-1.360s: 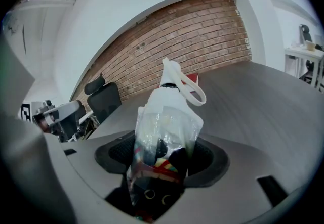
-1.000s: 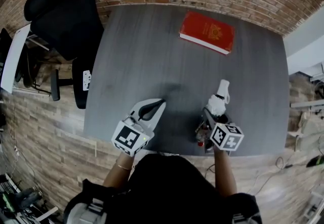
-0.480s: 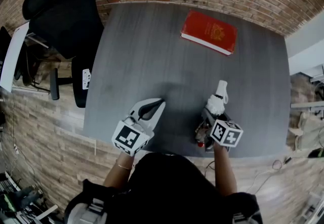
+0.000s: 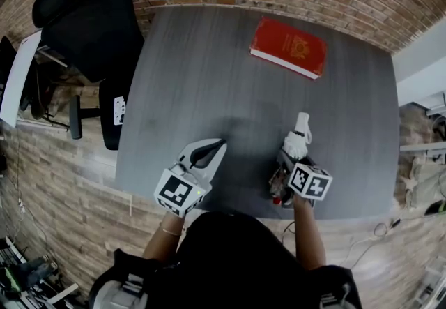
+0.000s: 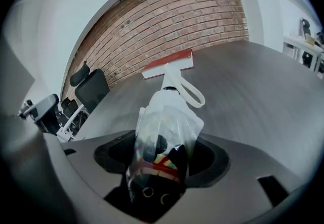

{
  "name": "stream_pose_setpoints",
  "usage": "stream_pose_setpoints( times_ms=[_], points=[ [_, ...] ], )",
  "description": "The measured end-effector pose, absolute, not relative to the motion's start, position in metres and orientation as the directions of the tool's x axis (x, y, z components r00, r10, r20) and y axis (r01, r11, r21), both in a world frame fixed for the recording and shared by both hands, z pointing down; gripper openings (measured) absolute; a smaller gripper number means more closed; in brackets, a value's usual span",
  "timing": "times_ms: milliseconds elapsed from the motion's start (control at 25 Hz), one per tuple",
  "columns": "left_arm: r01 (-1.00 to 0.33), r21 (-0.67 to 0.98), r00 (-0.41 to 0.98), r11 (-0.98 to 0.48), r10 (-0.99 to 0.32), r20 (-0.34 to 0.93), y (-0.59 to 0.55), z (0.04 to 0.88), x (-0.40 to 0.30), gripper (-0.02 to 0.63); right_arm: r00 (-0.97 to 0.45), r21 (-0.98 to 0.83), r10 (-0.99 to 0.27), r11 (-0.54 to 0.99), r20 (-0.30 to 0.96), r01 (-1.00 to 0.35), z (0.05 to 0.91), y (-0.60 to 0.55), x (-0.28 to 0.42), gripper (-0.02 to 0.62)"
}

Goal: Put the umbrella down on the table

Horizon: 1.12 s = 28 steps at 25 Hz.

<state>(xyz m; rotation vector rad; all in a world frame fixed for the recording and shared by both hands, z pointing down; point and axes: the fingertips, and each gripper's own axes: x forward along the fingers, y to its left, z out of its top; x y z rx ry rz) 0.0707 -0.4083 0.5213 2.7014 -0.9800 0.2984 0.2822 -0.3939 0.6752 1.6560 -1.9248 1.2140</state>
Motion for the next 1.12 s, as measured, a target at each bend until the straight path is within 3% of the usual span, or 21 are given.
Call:
stream_pose_setpoints(
  times_ms=[720,1120],
  points=[
    [-0.642,0.161,0.759,-0.750,-0.590,0.276,-0.403,0.520,0.070,0.002,-0.282,-0.379,-0.604,-0.036,0.746,-0.924,0.686,-0.398,0.278,0.307],
    [-0.630,0.149,0.768,-0.762,-0.583,0.265,-0.396,0.515,0.080,0.002,-0.263,-0.360,-0.651,-0.017,0.713,-0.933,0.673,-0.397,0.287,0.327]
  ],
)
